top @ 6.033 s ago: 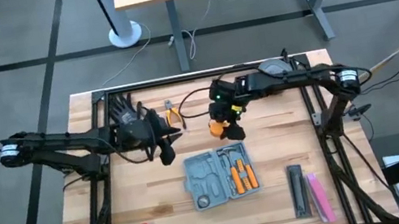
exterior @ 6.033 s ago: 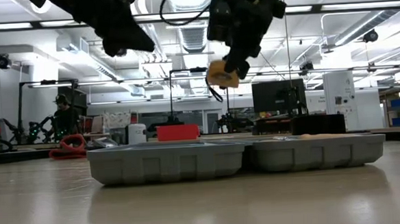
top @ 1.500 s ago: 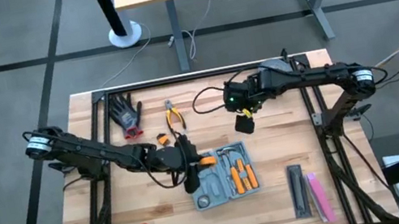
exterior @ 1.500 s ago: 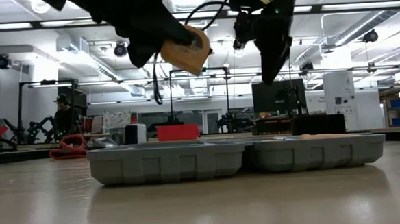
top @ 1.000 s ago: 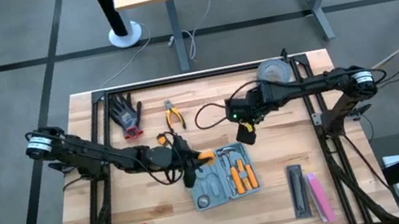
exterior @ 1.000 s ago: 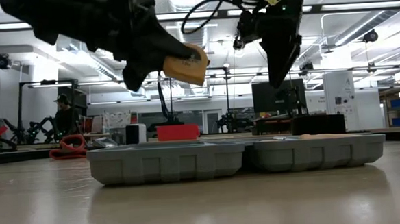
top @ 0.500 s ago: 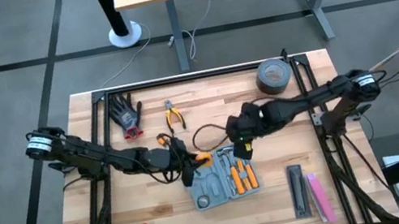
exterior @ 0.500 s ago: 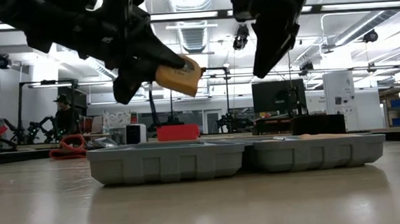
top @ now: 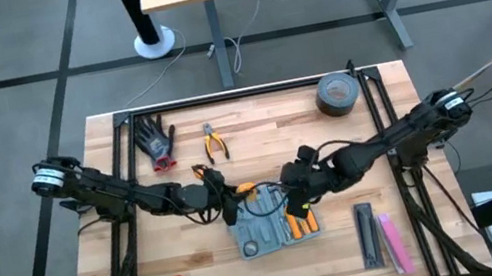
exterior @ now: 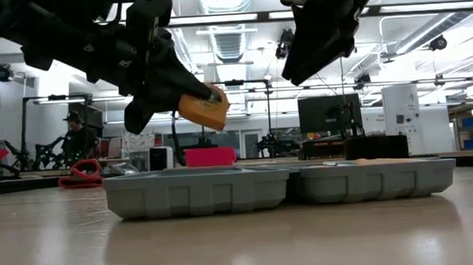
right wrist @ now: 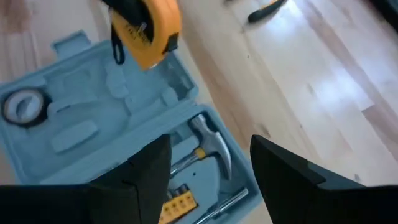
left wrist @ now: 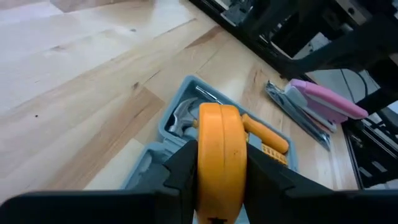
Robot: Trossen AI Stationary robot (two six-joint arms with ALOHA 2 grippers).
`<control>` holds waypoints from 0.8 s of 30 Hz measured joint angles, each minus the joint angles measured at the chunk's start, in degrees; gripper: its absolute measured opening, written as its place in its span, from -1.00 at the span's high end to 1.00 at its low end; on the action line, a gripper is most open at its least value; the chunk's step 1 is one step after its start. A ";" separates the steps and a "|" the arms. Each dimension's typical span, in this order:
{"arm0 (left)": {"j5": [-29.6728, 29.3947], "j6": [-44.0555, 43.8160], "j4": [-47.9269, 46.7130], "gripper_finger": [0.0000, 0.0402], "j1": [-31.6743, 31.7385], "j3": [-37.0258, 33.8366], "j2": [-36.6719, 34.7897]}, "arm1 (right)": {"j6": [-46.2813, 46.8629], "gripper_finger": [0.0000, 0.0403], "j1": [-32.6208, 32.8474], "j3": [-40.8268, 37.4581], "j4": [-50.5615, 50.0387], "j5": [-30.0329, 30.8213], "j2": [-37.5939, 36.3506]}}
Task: Prefit tool cases
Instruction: Put the tape measure into the gray tool box
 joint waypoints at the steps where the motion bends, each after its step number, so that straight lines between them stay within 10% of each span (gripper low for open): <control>1: -0.03 0.05 0.02 0.54 0.00 0.01 0.00 | 0.33 0.01 0.12 0.00 0.22 0.71 0.00; 24: 1.50 -13.28 -4.24 0.54 -0.22 -0.33 0.00 | 4.93 0.03 6.75 -0.61 10.59 18.30 0.15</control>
